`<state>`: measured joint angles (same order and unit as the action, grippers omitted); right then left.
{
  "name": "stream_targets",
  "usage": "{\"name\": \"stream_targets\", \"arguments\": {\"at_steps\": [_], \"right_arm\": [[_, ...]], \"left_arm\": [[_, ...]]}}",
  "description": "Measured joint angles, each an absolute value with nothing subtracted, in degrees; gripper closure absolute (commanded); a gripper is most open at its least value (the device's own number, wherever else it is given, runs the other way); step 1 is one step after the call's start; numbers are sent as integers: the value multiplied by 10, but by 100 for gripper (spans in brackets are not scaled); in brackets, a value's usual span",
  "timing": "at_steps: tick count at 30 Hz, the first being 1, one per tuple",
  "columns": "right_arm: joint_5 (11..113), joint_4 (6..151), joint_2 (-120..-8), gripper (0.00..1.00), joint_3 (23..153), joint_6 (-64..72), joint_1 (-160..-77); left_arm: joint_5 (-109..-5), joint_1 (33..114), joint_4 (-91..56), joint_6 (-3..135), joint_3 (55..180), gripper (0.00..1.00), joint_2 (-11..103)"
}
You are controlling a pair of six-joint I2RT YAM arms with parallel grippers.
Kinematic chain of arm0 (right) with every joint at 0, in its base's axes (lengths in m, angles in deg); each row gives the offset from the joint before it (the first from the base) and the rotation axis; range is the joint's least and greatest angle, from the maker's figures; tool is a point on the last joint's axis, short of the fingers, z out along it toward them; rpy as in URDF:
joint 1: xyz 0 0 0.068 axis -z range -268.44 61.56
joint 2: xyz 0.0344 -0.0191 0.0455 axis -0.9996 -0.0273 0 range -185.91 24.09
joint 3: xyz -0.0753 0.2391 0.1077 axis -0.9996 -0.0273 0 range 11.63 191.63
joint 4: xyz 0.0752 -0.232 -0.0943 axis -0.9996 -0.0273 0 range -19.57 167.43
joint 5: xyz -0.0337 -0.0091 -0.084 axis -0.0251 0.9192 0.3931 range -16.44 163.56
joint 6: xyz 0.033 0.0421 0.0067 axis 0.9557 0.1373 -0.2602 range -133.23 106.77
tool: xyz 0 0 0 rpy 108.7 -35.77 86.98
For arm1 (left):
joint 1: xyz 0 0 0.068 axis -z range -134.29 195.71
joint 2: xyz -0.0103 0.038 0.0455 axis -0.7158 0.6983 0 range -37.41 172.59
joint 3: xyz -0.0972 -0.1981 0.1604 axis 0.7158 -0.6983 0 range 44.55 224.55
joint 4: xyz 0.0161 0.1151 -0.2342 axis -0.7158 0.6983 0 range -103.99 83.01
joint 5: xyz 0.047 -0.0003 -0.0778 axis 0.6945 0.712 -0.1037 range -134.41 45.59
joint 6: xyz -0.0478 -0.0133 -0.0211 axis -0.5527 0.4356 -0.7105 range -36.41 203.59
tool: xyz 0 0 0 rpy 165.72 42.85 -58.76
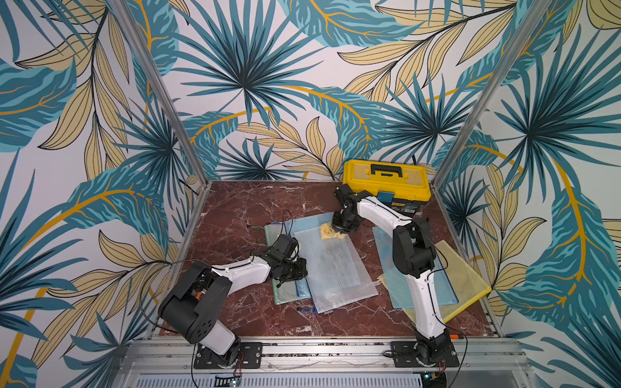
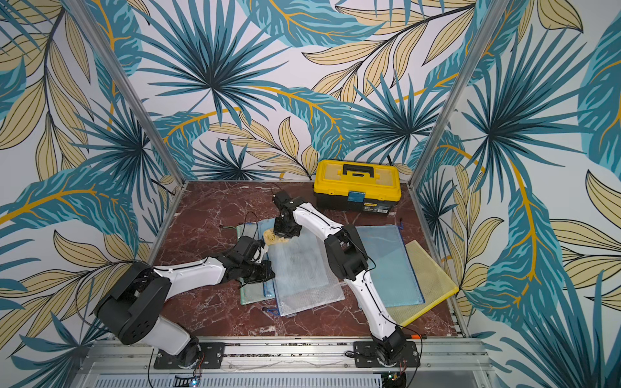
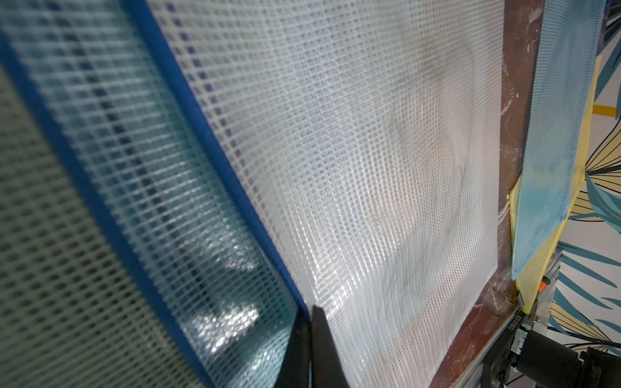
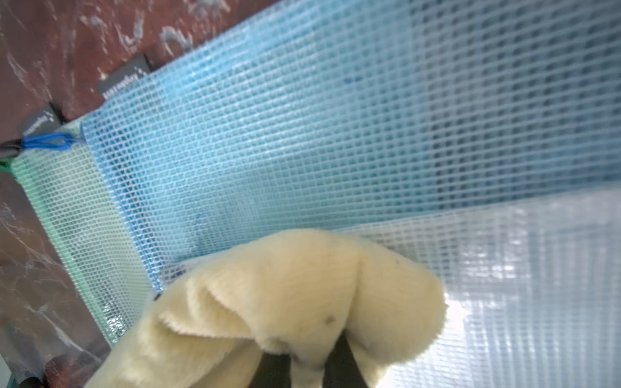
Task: Wipe the document bag
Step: Wipe the dirt from the document bag.
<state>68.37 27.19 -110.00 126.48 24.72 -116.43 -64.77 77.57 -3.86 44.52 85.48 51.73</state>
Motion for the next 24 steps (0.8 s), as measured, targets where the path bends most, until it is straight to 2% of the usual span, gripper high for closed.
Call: {"name": "stream_targets", "arguments": {"at_steps": [5, 10, 19, 24], "right_arm": [[662, 274, -1169, 100, 1355, 254, -1234], [660, 270, -1170, 100, 1358, 258, -1209], [702, 297, -1002, 100, 1089, 248, -1106], [715, 295, -964, 100, 1048, 247, -1102]], "left_arm": [[-652, 777, -39, 445, 848, 100, 516], [-651, 777, -42, 445, 843, 100, 512], [-648, 778, -40, 443, 828, 100, 499], [-648, 778, -39, 444, 828, 100, 500]]}}
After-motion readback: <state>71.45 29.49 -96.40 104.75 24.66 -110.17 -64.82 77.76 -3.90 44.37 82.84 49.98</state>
